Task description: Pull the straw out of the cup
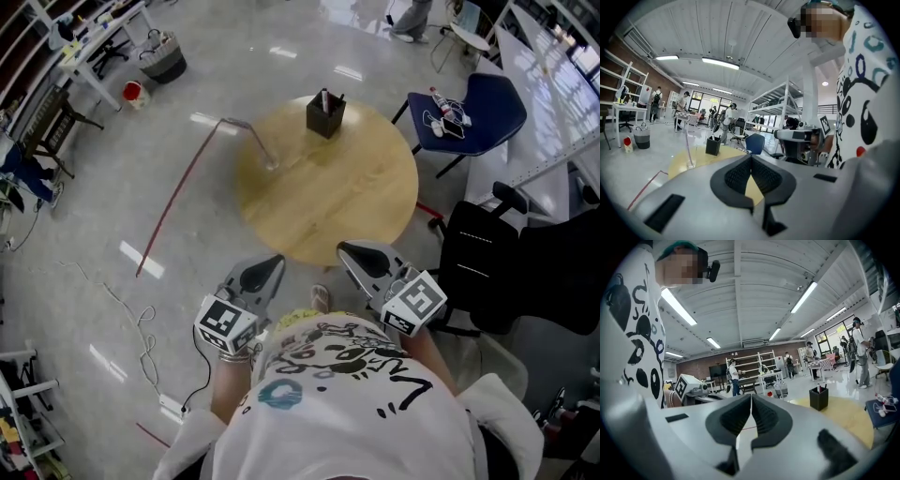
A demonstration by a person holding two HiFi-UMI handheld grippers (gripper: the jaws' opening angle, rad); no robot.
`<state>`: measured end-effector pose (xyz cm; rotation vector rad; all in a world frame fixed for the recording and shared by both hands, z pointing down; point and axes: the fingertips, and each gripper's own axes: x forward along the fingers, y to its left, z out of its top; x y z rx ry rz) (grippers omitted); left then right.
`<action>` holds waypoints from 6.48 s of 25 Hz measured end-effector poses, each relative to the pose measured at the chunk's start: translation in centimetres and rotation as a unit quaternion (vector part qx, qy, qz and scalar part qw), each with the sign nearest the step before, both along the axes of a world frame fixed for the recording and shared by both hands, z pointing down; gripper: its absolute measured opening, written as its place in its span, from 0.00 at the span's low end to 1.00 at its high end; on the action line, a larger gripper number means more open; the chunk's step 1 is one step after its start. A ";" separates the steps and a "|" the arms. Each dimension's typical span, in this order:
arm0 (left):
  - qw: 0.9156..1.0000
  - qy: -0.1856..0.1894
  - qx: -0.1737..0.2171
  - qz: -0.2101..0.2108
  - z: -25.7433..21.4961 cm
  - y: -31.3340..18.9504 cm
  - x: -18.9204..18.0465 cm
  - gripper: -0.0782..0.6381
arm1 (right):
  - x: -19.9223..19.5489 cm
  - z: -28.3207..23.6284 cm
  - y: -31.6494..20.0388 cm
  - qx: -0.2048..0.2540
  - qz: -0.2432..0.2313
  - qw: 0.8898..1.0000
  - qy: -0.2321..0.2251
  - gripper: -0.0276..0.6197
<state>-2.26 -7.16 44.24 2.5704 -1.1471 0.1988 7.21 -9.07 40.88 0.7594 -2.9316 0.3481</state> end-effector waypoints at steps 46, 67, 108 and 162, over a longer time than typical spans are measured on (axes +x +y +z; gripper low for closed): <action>0.999 -0.013 -0.028 -0.017 2.2 -18.5 -8.8 0.13 | -11.6 1.3 -19.9 0.023 -0.047 0.998 0.040 0.09; 0.996 0.021 -0.085 -0.006 7.7 -29.3 -14.8 0.13 | -20.8 8.3 -31.0 -0.015 -0.063 0.989 0.134 0.19; 0.998 0.025 -0.060 0.011 5.6 -27.2 -13.5 0.13 | -20.4 3.4 -29.6 0.079 -0.046 0.984 0.151 0.11; 0.992 0.021 0.046 0.118 -3.2 -18.4 1.4 0.13 | 2.0 -0.4 -17.9 0.087 0.145 0.978 0.122 0.11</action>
